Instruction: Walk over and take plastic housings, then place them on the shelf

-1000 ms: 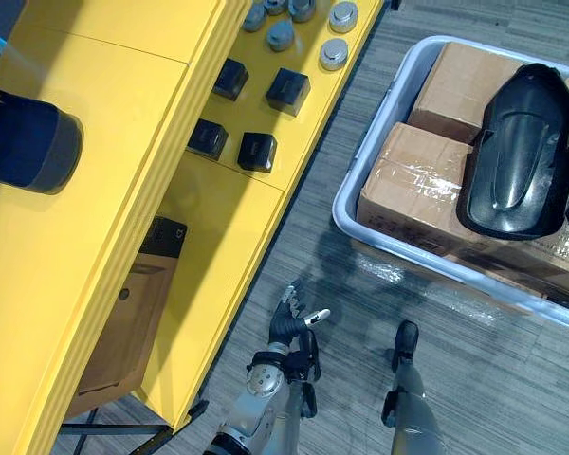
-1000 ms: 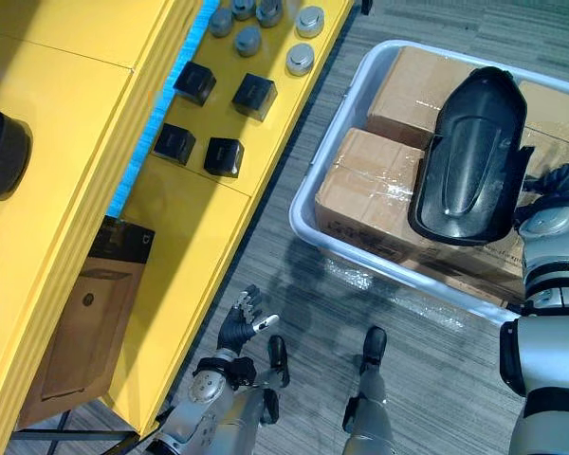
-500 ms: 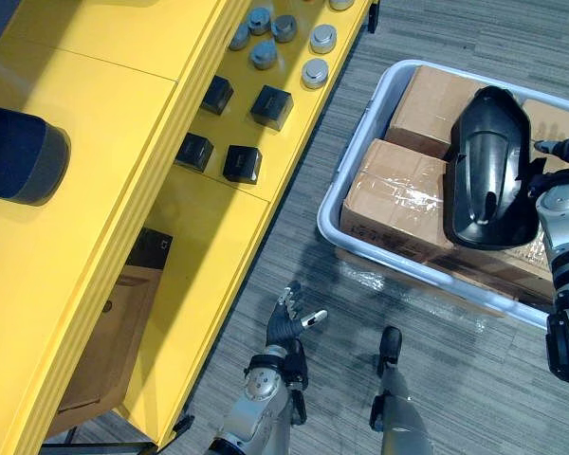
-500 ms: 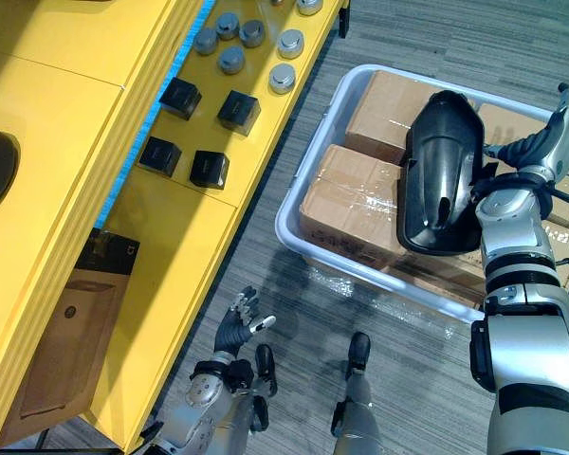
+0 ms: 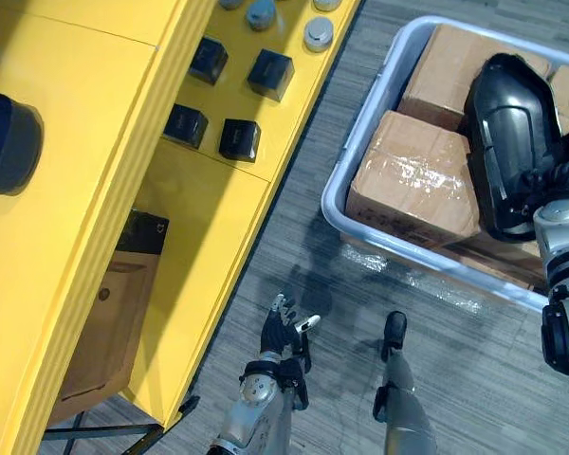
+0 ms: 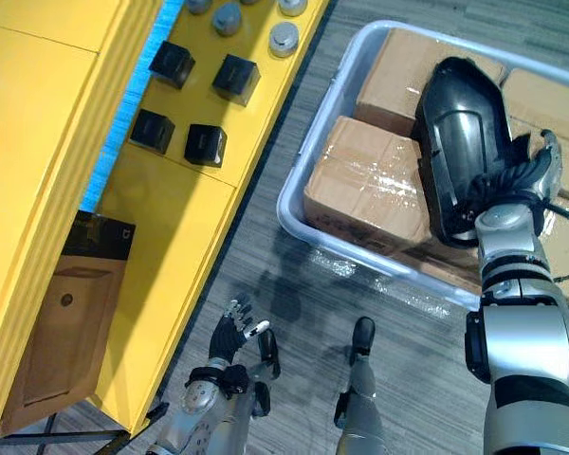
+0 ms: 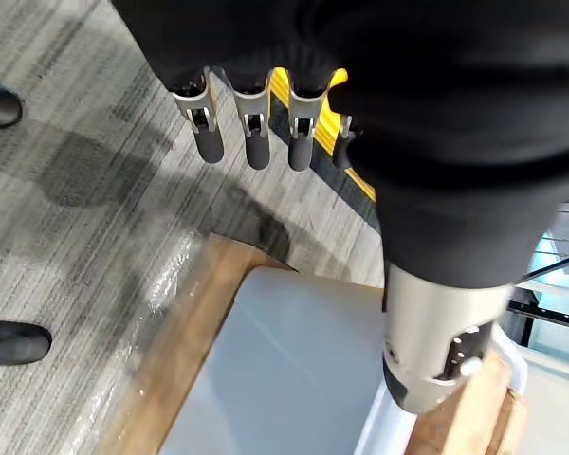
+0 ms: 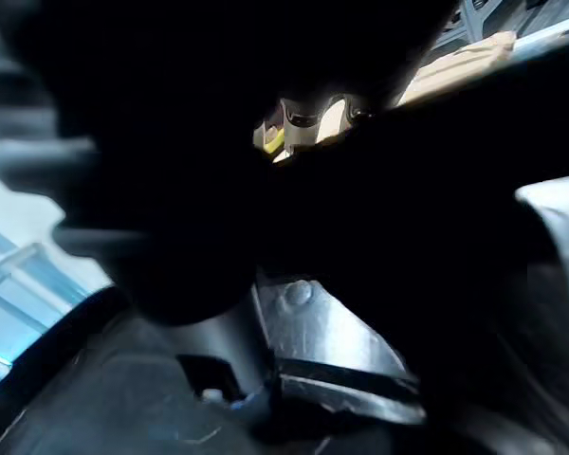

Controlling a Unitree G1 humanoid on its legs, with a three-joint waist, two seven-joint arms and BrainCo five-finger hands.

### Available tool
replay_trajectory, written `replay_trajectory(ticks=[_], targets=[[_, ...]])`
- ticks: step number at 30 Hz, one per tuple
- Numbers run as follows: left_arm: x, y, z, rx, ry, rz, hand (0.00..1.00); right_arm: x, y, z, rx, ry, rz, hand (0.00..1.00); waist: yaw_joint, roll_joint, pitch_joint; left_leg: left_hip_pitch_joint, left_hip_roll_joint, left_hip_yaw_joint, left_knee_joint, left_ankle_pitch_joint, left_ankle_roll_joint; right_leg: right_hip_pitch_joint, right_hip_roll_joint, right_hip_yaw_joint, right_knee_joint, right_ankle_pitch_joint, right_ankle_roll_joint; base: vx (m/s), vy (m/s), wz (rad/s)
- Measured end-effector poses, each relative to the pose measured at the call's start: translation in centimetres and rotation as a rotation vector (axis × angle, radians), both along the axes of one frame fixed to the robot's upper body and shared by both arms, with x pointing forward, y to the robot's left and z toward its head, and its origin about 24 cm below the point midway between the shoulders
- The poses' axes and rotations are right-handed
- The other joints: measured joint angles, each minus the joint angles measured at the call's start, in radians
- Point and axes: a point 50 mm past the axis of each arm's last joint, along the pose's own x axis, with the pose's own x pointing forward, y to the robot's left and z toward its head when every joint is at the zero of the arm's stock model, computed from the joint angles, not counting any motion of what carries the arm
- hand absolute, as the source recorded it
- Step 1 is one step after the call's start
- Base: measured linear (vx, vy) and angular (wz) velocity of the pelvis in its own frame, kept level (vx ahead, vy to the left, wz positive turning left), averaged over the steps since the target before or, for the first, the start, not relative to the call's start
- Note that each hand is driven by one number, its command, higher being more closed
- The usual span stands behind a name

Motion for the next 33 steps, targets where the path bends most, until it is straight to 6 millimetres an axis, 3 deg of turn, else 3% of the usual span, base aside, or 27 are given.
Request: replay_trajectory(ticks=[3, 6, 10, 12, 15, 20, 22, 25, 30, 33], targets=[[0.4, -0.3, 0.6, -0.022, -0.016, -0.002, 0.00, 0.0, 0.2, 0.8, -0.079, 0.031, 0.003, 1.00, 0.010, 0.002, -0.002, -0.050, 0.023, 0.028, 0.088, -0.058, 0.001, -0.022, 0.013, 0.048, -0.021, 0.022, -0.001, 0.01, 0.059, -0.42], [0.5, -0.7, 0.8, -0.036, -0.021, -0.009, 0.00, -0.1, 0.5, 2.8, -0.130, 0.007, 0.013, 1.00, 0.013, 0.004, -0.004, -0.089, 0.027, 0.050, 0.123, -0.068, 0.003, -0.065, 0.014, 0.076, -0.023, 0.016, 0.010, 0.00, 0.035, -0.27], [0.5, -1.1, 0.7, -0.046, -0.013, -0.015, 0.00, 0.1, 0.8, 3.1, -0.154, 0.013, 0.031, 1.00, 0.029, 0.012, -0.009, -0.095, 0.044, 0.069, 0.159, -0.076, 0.001, -0.070, 0.027, 0.104, -0.028, 0.021, 0.012, 0.03, 0.027, -0.28], [0.6, -1.1, 0.3, -0.038, 0.004, -0.010, 0.00, 0.5, 1.3, 1.4, -0.174, 0.050, 0.032, 1.00, 0.044, 0.032, -0.025, -0.099, 0.054, 0.080, 0.207, -0.110, 0.007, -0.060, 0.032, 0.128, -0.049, 0.044, 0.002, 0.11, 0.063, -0.36], [0.9, -1.2, 0.8, -0.038, -0.011, -0.011, 0.00, 0.5, 1.2, 1.0, -0.174, 0.049, 0.016, 1.00, 0.052, 0.040, -0.032, -0.099, 0.054, 0.076, 0.218, -0.116, 0.010, -0.055, 0.032, 0.129, -0.049, 0.048, -0.003, 0.04, 0.016, -0.02], [1.7, -0.4, 1.5, -0.048, -0.028, 0.046, 0.00, 1.3, 2.5, -1.4, -0.107, 0.058, 0.056, 1.00, 0.040, 0.040, -0.033, -0.062, 0.055, 0.072, 0.224, -0.122, 0.012, -0.013, 0.033, 0.126, -0.049, 0.048, -0.003, 0.01, -0.002, 0.00], [2.5, -0.1, 2.4, -0.050, -0.054, 0.079, 0.00, 2.0, 4.2, -2.3, -0.091, 0.051, 0.106, 1.00, 0.024, 0.039, -0.033, -0.045, 0.055, 0.070, 0.227, -0.124, 0.012, 0.006, 0.033, 0.123, -0.049, 0.044, -0.007, 0.00, 0.000, 0.00], [4.2, 0.0, 5.1, -0.057, -0.133, 0.111, 0.00, 2.4, 6.2, -2.1, -0.122, 0.011, 0.156, 1.00, 0.013, 0.031, -0.028, -0.017, 0.055, 0.068, 0.227, -0.125, 0.011, 0.034, 0.033, 0.120, -0.050, 0.031, -0.008, 0.00, 0.000, 0.00], [7.5, -0.6, 10.9, -0.074, -0.282, 0.131, 0.00, 3.5, 10.3, -2.5, -0.096, -0.039, 0.259, 1.00, -0.035, -0.022, -0.019, 0.013, 0.055, 0.050, 0.226, -0.125, 0.011, 0.074, 0.035, 0.099, -0.050, 0.032, -0.023, 0.00, -0.007, 0.06], [8.1, -1.1, 13.3, -0.106, -0.351, 0.127, 0.00, 3.7, 12.0, -2.0, -0.076, -0.090, 0.299, 1.00, -0.052, -0.040, -0.017, 0.021, 0.055, 0.049, 0.225, -0.125, 0.010, 0.081, 0.035, 0.095, -0.049, 0.032, -0.024, 0.04, 0.017, 0.03]])
